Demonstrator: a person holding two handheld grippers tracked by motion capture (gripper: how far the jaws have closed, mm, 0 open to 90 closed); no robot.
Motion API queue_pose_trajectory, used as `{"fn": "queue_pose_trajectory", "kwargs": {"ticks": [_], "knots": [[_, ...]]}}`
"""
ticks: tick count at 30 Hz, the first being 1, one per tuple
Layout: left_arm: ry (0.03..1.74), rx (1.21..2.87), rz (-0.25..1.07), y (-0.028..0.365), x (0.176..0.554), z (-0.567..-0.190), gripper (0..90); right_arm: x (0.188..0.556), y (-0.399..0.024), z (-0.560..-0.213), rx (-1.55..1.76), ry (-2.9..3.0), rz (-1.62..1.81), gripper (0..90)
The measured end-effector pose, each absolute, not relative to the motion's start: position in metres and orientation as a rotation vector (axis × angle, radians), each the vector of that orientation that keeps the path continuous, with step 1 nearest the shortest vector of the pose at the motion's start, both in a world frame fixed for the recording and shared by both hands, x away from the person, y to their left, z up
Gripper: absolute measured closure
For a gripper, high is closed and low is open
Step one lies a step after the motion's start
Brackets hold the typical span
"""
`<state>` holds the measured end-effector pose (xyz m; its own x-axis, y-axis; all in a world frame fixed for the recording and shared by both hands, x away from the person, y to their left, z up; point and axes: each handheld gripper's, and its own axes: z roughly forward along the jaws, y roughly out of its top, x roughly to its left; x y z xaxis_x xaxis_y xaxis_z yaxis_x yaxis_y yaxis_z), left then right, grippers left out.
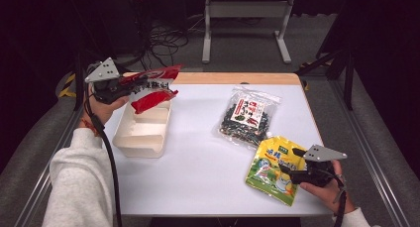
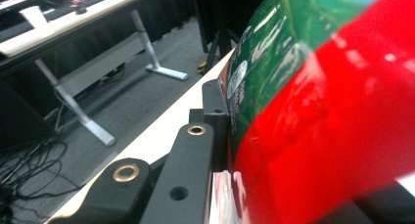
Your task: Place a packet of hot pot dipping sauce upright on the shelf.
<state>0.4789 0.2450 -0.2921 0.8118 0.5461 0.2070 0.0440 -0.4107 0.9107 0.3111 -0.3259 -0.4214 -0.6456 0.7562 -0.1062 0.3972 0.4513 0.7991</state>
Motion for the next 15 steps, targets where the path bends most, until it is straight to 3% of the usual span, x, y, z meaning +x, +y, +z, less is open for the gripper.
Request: {"fn": "queue_pose_trajectory", "kwargs": {"ticks": [15], "knots": [[0.445, 1.985, 0.574, 0.255, 0.518, -0.319, 90.0, 0.305, -0.318, -0.425, 0.989, 2.266, 1.021, 25.1]]}}
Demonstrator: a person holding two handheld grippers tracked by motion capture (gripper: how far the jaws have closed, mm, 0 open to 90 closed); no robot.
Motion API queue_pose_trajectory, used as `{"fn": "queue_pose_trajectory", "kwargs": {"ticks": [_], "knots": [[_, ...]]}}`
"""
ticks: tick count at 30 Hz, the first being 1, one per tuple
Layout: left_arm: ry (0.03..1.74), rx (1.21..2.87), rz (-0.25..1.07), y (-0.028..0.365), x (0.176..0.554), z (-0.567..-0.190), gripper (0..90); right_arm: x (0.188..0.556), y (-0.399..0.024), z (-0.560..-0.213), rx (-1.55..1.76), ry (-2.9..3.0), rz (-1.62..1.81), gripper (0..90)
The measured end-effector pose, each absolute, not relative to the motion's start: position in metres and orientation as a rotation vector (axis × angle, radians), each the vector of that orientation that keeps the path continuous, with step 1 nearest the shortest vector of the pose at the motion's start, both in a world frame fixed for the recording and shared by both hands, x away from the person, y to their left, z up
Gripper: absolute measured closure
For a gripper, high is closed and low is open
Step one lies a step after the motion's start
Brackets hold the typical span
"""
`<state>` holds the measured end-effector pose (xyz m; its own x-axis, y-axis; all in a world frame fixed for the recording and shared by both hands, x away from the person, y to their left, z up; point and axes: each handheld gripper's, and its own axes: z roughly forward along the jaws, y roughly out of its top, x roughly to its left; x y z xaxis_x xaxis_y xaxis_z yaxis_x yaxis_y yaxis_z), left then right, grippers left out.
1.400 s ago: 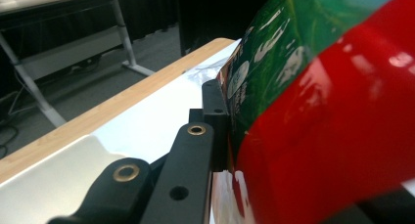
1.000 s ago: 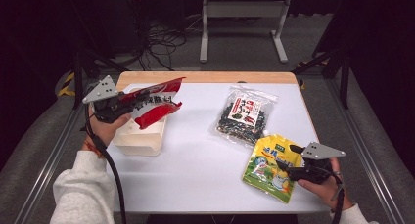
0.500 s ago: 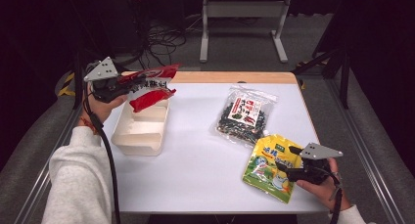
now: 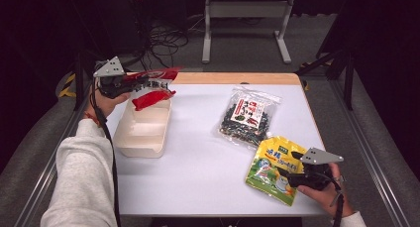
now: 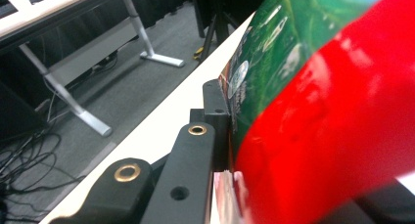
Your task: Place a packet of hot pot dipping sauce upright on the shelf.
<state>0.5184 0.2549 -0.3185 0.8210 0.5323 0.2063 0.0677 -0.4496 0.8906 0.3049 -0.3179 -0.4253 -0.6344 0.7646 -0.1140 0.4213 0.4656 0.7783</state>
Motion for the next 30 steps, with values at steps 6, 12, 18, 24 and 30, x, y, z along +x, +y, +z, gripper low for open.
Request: {"fn": "queue_pose_trajectory", "kwargs": {"ticks": [6, 12, 18, 24, 30], "knots": [[0.457, 1.987, 0.598, 0.255, 0.525, -0.315, 90.0, 0.305, -0.314, -0.428, 0.978, 2.287, 1.015, 25.1], [0.451, 2.035, 0.621, 0.250, 0.531, -0.316, 90.0, 0.304, -0.311, -0.430, 0.963, 2.309, 1.015, 25.1], [0.466, 2.074, 0.612, 0.248, 0.538, -0.327, 90.0, 0.303, -0.309, -0.432, 0.953, 2.325, 1.014, 25.0], [0.456, 2.088, 0.608, 0.248, 0.540, -0.334, 90.0, 0.303, -0.309, -0.433, 0.957, 2.335, 1.016, 24.9], [0.449, 2.060, 0.654, 0.252, 0.539, -0.323, 90.0, 0.304, -0.308, -0.435, 0.963, 2.346, 1.025, 24.9]]}}
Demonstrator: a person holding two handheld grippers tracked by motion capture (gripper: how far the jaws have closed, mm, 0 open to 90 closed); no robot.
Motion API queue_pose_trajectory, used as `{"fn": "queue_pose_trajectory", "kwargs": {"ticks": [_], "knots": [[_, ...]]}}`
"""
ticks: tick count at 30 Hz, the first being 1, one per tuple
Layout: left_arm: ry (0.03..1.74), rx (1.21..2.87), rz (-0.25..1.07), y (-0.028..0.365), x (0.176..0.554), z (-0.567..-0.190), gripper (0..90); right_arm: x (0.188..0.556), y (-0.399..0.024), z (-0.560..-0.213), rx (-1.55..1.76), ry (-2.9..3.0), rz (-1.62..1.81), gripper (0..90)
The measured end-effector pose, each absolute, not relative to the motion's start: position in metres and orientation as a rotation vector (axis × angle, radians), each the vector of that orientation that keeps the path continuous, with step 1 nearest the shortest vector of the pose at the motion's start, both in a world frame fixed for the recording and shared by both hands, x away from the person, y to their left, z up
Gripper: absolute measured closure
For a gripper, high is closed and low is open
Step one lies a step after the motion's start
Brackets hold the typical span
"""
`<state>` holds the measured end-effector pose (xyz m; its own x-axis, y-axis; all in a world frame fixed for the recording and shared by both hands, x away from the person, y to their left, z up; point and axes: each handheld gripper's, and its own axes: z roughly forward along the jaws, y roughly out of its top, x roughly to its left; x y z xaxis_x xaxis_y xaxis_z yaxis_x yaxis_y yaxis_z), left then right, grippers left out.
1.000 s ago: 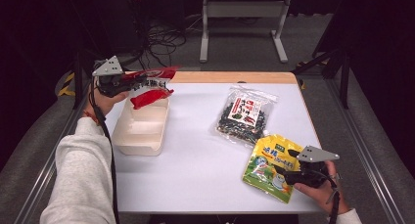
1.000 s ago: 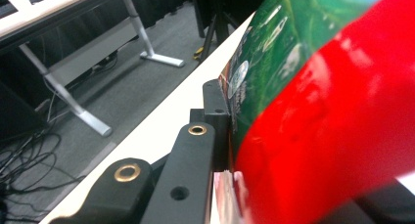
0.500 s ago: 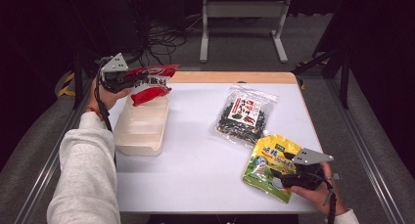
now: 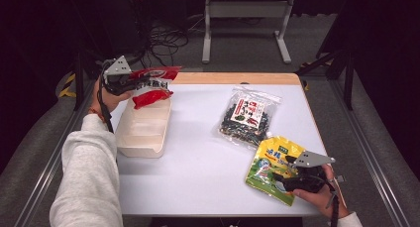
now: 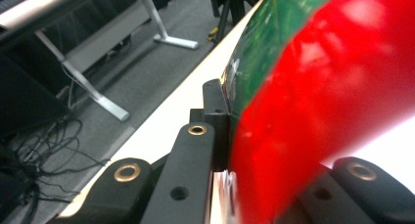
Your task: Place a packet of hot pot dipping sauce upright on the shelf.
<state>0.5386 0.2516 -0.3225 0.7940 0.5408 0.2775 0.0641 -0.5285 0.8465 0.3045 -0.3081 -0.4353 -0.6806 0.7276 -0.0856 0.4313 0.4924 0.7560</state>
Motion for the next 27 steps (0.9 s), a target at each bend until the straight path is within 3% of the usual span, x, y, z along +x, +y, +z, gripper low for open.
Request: {"fn": "queue_pose_trajectory", "kwargs": {"ticks": [27], "knots": [[0.276, 2.158, 0.618, 0.243, 0.557, -0.331, 89.6, 0.296, -0.304, -0.437, 1.038, 2.330, 1.037, 25.0]]}}
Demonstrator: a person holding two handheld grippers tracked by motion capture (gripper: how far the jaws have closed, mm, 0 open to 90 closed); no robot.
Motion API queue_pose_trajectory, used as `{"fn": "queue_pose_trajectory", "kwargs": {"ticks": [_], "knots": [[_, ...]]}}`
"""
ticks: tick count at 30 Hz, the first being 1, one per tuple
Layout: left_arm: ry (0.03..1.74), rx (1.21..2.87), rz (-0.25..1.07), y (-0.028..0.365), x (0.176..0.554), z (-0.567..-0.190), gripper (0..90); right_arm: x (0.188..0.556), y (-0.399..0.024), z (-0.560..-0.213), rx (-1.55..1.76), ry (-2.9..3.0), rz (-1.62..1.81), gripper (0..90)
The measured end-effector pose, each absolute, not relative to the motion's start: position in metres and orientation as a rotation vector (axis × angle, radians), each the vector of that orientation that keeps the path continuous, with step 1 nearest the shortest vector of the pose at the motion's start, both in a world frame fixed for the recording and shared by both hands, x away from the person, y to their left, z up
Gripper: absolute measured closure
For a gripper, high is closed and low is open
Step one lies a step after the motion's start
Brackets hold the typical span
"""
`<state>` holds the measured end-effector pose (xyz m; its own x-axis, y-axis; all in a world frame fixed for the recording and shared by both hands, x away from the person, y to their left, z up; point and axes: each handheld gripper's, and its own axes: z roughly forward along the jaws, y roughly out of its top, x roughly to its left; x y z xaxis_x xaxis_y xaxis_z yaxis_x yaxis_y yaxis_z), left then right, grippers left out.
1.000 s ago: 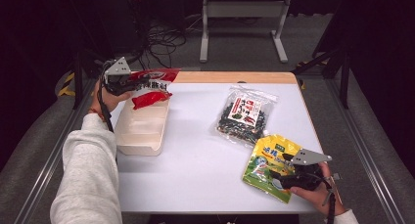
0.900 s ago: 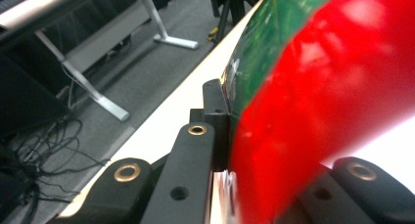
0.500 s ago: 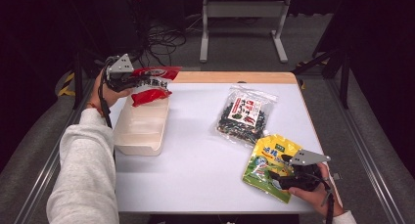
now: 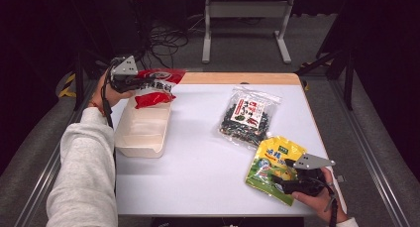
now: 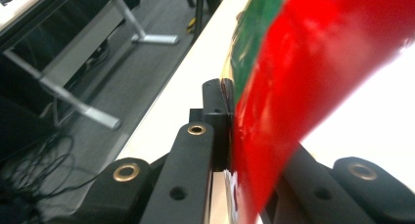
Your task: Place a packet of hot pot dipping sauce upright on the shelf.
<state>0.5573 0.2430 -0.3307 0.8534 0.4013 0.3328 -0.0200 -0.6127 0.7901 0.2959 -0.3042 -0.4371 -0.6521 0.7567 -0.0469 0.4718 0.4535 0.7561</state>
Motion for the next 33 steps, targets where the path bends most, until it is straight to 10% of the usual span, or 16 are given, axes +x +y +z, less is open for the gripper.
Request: {"fn": "queue_pose_trajectory", "kwargs": {"ticks": [16, 24, 28, 33], "knots": [[0.350, 2.145, 0.632, 0.261, 0.558, -0.335, 88.7, 0.292, -0.303, -0.438, 1.054, 2.338, 1.062, 25.1], [0.515, 2.189, 0.574, 0.255, 0.561, -0.364, 61.2, 0.291, -0.303, -0.438, 1.025, 2.357, 1.067, 25.1], [0.543, 2.167, 0.530, 0.258, 0.556, -0.375, 76.8, 0.292, -0.303, -0.438, 1.016, 2.366, 1.080, 25.1], [0.587, 2.250, 0.524, 0.255, 0.554, -0.376, 75.8, 0.291, -0.304, -0.438, 1.000, 2.380, 1.089, 25.1]]}}
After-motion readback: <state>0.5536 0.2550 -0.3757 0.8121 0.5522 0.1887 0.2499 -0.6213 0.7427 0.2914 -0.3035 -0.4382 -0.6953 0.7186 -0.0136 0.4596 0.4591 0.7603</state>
